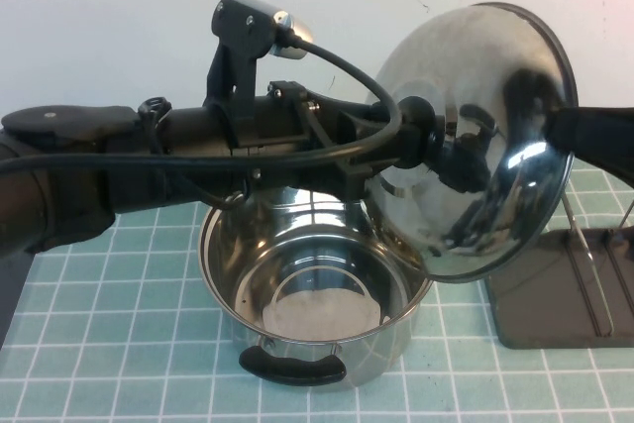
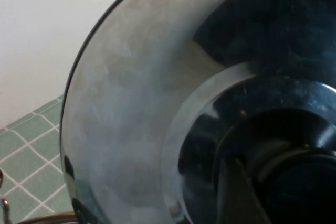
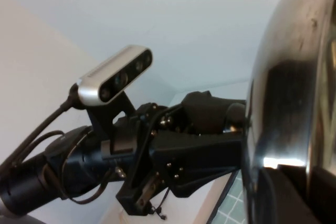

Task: Put pot lid on rack
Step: Hand over the pot lid, then place the pot lid on the pot rack

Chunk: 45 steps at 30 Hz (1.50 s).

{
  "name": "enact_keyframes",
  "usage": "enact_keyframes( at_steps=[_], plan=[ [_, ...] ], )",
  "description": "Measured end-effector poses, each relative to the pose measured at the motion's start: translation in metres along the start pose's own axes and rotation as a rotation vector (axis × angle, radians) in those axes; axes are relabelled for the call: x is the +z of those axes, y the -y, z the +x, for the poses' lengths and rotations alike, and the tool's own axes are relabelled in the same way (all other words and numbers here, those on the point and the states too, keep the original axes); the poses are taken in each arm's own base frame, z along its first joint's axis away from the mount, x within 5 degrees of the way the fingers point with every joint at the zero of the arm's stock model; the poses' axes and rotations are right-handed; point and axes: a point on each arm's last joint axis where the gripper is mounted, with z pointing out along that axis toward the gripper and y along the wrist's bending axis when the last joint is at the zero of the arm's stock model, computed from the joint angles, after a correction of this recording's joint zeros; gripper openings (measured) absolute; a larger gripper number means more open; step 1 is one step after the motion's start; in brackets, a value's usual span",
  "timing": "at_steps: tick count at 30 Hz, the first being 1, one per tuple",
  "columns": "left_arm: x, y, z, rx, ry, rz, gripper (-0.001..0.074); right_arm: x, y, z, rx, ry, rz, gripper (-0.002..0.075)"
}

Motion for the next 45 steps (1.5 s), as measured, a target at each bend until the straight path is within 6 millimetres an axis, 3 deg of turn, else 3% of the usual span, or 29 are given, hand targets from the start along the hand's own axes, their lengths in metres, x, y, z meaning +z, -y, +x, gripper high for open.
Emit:
enact_keyframes(
  at_steps=[3,9,15,23,26,30,33,41,45],
  plan=[
    [0.000,0.000,0.000,0.006,-0.003,0.002,0.0352,0.000,-0.001,0.000,-0.028,-0.001,-0.012,0.0082],
    [0.002,0.007,0.002,0.016,-0.010,0.055,0.0586,0.001,-0.005,0.002,-0.077,-0.021,-0.049,0.0040],
    [0.003,0.013,0.001,0.019,-0.008,0.104,0.0584,0.002,-0.006,0.002,-0.113,-0.026,-0.059,0.0026],
    [0.002,0.022,-0.002,0.028,0.000,0.151,0.0459,0.003,-0.012,-0.012,-0.186,-0.012,-0.027,0.0024],
    [-0.004,0.025,-0.008,0.046,0.023,0.119,0.0349,0.003,-0.018,-0.019,-0.217,0.000,-0.036,0.0024],
    [-0.016,0.029,-0.020,0.078,0.064,0.051,0.0118,0.004,-0.025,-0.027,-0.251,0.012,-0.048,0.0024],
    [-0.028,0.031,-0.026,0.174,0.056,-0.033,0.0035,0.004,-0.028,-0.032,-0.274,0.027,-0.036,0.0024],
    [-0.070,0.032,-0.039,0.331,0.071,-0.333,0.0002,-0.014,-0.047,-0.034,-0.477,0.092,0.189,0.0024],
    [-0.079,0.032,-0.038,0.350,0.088,-0.396,0.0002,-0.024,-0.053,-0.030,-0.551,0.073,0.289,0.0024]
  ],
)
